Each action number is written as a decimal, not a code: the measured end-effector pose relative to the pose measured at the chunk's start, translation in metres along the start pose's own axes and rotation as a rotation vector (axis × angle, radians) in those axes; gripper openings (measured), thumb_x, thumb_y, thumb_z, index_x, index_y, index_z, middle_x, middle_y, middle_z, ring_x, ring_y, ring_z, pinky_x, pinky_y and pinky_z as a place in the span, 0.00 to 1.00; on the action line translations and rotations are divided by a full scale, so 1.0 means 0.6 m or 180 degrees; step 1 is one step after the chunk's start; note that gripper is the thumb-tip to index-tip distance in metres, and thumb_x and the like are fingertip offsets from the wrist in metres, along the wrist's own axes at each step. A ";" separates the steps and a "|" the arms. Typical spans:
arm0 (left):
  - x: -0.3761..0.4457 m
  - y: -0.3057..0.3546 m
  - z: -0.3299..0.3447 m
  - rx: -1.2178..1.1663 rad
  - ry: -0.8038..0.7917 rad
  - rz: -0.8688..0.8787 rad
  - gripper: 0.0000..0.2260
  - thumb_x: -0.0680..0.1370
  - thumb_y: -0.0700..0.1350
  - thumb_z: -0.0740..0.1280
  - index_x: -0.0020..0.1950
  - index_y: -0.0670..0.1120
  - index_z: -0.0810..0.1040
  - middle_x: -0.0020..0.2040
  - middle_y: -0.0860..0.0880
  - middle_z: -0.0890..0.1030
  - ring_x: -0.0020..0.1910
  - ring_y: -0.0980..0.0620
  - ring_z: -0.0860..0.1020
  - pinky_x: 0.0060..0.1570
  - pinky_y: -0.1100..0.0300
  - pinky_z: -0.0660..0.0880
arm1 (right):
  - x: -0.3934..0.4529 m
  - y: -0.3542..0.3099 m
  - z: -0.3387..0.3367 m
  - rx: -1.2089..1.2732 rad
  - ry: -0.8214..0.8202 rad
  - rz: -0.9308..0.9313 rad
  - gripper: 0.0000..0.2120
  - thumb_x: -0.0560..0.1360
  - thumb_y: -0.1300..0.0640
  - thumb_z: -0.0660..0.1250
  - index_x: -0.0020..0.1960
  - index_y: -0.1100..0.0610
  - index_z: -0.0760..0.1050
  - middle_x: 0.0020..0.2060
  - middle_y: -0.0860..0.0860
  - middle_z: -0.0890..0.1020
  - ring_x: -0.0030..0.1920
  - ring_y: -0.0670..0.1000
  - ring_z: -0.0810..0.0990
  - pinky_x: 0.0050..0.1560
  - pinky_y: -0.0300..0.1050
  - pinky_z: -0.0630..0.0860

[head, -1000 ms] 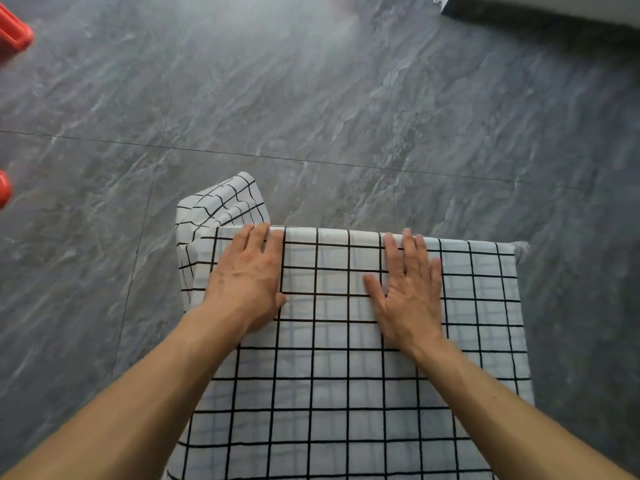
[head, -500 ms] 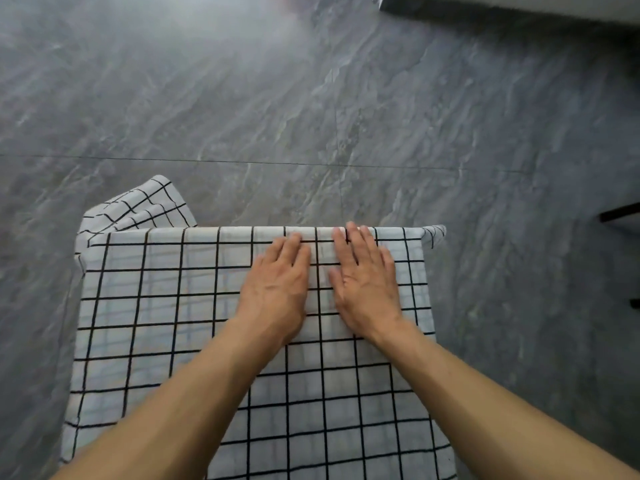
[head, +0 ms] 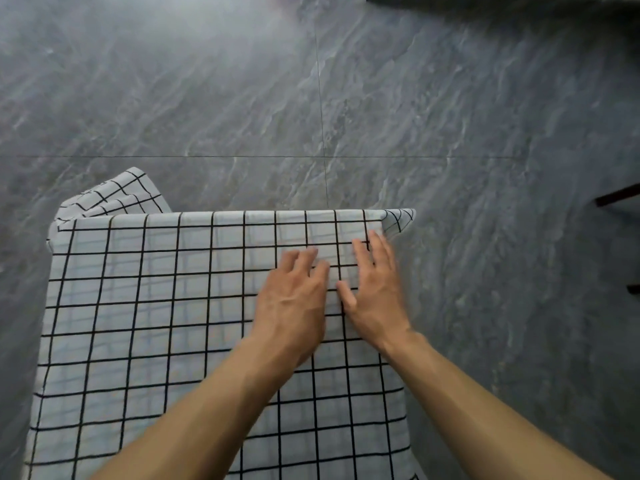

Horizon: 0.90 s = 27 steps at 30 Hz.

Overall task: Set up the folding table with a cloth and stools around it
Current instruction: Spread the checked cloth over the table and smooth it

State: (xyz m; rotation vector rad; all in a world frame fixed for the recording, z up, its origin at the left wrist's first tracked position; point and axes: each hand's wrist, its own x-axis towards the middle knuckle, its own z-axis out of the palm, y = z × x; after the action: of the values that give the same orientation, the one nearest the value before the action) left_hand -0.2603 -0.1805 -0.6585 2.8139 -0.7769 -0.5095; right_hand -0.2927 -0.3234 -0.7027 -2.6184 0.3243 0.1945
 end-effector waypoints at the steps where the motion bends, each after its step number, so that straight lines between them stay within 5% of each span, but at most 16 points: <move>1: -0.008 0.019 0.010 -0.0071 -0.0074 0.0055 0.27 0.75 0.46 0.67 0.73 0.48 0.63 0.75 0.48 0.59 0.73 0.46 0.58 0.68 0.55 0.66 | -0.020 0.008 0.001 0.0111 0.0005 0.0046 0.33 0.76 0.55 0.68 0.77 0.60 0.59 0.78 0.56 0.53 0.79 0.53 0.47 0.78 0.46 0.48; 7: -0.027 0.049 0.047 0.0062 -0.0314 -0.0073 0.39 0.69 0.49 0.75 0.74 0.49 0.58 0.76 0.50 0.53 0.73 0.46 0.56 0.66 0.52 0.67 | -0.138 0.073 -0.003 0.0820 0.0085 0.0278 0.30 0.76 0.63 0.68 0.76 0.59 0.63 0.74 0.50 0.65 0.74 0.44 0.62 0.73 0.30 0.54; 10: -0.027 0.052 0.045 0.0075 -0.0331 -0.0118 0.39 0.69 0.49 0.76 0.74 0.50 0.58 0.76 0.50 0.53 0.74 0.47 0.55 0.67 0.53 0.66 | -0.183 0.092 -0.001 0.0959 0.0182 0.0262 0.25 0.76 0.63 0.68 0.72 0.58 0.69 0.68 0.49 0.73 0.68 0.42 0.69 0.70 0.34 0.64; 15: -0.067 0.073 0.057 0.0312 -0.0013 0.0103 0.32 0.68 0.44 0.75 0.69 0.49 0.68 0.73 0.46 0.64 0.69 0.44 0.63 0.60 0.51 0.72 | -0.231 0.091 0.004 0.0929 0.0356 0.0422 0.23 0.75 0.63 0.69 0.69 0.57 0.72 0.57 0.46 0.72 0.51 0.41 0.73 0.54 0.22 0.66; 20: -0.169 0.117 0.097 0.0080 -0.0011 0.0441 0.23 0.68 0.44 0.74 0.62 0.48 0.76 0.65 0.48 0.73 0.62 0.46 0.70 0.53 0.55 0.75 | -0.297 0.089 0.010 0.0859 0.0398 0.0481 0.19 0.73 0.64 0.70 0.63 0.55 0.76 0.54 0.45 0.74 0.51 0.44 0.76 0.54 0.36 0.75; 27: -0.289 0.155 0.146 -0.0049 -0.0468 0.0813 0.23 0.73 0.45 0.69 0.67 0.49 0.70 0.71 0.48 0.65 0.67 0.46 0.64 0.60 0.54 0.71 | -0.428 0.100 0.038 0.1002 0.0474 0.0674 0.17 0.71 0.66 0.69 0.60 0.57 0.79 0.54 0.46 0.76 0.52 0.44 0.77 0.54 0.42 0.78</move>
State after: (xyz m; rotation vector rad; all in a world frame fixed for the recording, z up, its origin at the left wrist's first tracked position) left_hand -0.4753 -0.1756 -0.6673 2.6314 -1.1359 -0.6789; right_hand -0.5572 -0.3136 -0.6996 -2.2892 0.6313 0.0154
